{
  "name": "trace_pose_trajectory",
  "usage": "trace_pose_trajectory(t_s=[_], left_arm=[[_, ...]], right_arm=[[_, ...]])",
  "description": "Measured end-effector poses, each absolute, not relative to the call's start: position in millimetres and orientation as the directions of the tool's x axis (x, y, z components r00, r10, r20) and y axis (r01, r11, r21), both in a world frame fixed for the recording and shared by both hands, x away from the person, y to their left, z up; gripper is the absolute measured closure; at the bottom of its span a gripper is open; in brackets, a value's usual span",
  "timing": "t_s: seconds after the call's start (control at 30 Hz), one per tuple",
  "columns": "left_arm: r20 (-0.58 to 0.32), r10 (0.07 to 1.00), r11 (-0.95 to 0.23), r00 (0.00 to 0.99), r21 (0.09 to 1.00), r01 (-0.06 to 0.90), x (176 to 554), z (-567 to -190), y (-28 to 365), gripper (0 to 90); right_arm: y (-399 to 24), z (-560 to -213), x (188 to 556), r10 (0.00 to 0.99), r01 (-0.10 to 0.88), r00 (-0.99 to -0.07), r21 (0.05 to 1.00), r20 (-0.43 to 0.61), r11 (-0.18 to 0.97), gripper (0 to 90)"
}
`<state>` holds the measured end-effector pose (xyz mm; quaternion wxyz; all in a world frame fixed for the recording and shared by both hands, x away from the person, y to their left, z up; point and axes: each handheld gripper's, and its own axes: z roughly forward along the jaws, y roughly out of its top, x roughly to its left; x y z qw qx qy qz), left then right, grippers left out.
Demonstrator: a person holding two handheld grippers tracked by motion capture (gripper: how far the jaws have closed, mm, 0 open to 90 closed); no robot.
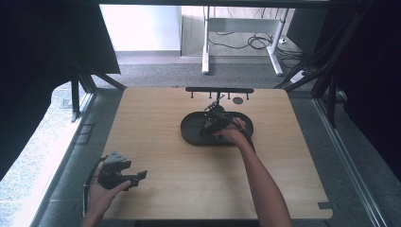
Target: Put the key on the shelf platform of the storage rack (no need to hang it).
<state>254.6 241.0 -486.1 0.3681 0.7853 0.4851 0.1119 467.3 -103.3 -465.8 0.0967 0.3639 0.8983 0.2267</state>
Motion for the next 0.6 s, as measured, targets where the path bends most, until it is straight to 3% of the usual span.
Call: trace_pose_trajectory(t_s=[0.6], left_arm=[[-0.179, 0.841, -0.269, 0.51, 0.68, 0.682, 255.1, -488.0, 238.0, 21.4]], right_arm=[[-124.8, -486.4, 472.4, 0.733, 0.65, -0.68, 0.434, -0.037, 0.624, 48.6]])
